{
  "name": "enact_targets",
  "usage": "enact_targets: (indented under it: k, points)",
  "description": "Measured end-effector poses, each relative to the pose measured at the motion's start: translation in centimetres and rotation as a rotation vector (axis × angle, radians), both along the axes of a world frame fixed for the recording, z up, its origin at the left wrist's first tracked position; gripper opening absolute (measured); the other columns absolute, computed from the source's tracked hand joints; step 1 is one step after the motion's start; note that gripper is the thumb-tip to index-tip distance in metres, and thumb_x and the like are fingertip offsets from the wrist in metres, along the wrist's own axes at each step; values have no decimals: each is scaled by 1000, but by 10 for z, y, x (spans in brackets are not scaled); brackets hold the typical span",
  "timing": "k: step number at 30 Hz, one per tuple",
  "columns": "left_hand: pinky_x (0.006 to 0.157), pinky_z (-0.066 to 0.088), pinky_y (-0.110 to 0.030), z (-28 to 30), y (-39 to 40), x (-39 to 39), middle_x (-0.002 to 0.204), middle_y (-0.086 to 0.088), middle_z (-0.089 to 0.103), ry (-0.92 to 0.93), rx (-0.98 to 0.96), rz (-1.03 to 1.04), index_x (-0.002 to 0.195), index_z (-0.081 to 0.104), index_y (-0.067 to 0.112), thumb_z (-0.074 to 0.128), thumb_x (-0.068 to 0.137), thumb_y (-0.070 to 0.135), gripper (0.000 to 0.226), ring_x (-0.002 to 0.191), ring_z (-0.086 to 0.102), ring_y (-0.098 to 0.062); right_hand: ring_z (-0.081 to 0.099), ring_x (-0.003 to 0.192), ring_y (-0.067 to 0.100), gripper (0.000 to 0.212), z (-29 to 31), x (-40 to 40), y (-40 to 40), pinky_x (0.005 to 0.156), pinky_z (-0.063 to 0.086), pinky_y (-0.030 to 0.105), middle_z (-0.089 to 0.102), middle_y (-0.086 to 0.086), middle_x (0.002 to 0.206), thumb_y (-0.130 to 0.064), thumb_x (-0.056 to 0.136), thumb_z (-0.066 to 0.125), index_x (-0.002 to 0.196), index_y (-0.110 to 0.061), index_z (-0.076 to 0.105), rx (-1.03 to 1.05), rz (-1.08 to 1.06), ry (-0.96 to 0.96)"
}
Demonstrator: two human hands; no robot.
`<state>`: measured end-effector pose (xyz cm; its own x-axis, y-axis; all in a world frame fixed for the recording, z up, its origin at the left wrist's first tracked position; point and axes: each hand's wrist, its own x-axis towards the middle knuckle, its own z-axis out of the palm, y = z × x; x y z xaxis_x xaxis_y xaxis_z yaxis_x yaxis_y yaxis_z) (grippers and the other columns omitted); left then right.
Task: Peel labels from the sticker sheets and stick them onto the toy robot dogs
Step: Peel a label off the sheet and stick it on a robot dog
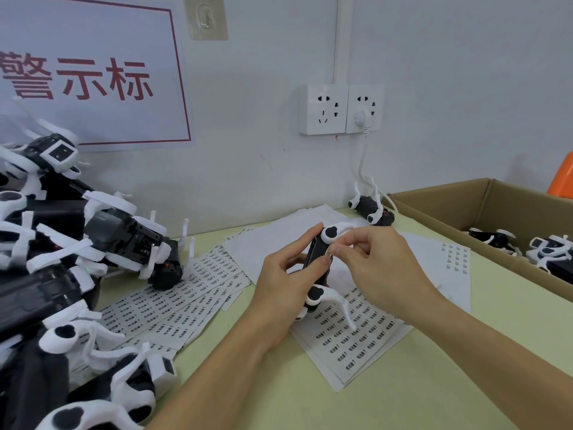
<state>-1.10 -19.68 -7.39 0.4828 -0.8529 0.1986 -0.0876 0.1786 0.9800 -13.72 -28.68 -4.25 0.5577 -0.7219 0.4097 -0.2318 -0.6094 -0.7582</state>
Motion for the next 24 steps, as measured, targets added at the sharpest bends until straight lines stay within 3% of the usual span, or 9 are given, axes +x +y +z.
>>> enact_targets:
  k: [6, 14, 16, 20, 24]
  points:
    - [76, 51, -26, 1, 0, 0, 101, 0, 74, 24, -5, 6, 118, 66, 59, 70, 92, 22, 45, 83, 68, -11, 32, 40, 9, 20, -7, 3, 0, 44, 30, 16, 32, -11, 37, -19, 93, 68, 74, -24, 72, -44, -22, -45]
    - [88, 55, -32, 1, 1, -1, 102, 2, 75, 22, -6, 14, 115, 66, 60, 70, 92, 21, 46, 97, 70, -20, 36, 43, 11, 17, -18, 4, 1, 48, 31, 24, 41, -12, 42, -21, 93, 68, 77, -28, 68, -196, -63, -79]
    - [85, 55, -28, 1, 1, -1, 103, 2, 74, 21, -5, 12, 115, 66, 61, 70, 92, 22, 45, 96, 70, -19, 35, 43, 11, 15, -21, 4, 1, 50, 34, 31, 42, -12, 43, -21, 93, 69, 80, -28, 68, -230, -70, -95]
    - [76, 55, -23, 3, 2, -2, 101, -1, 74, 37, -14, 8, 115, 67, 60, 70, 92, 21, 45, 82, 68, -14, 37, 44, 12, 8, -24, 4, 1, 48, 30, 28, 44, -11, 46, -21, 92, 69, 86, -26, 71, -275, -76, -115]
    - [76, 54, -23, 3, 2, -2, 99, 1, 74, 39, -16, 10, 114, 67, 60, 70, 91, 21, 45, 85, 69, -14, 41, 46, 11, 5, -26, 4, 1, 49, 28, 27, 47, -17, 47, -21, 92, 69, 88, -23, 71, -306, -93, -113]
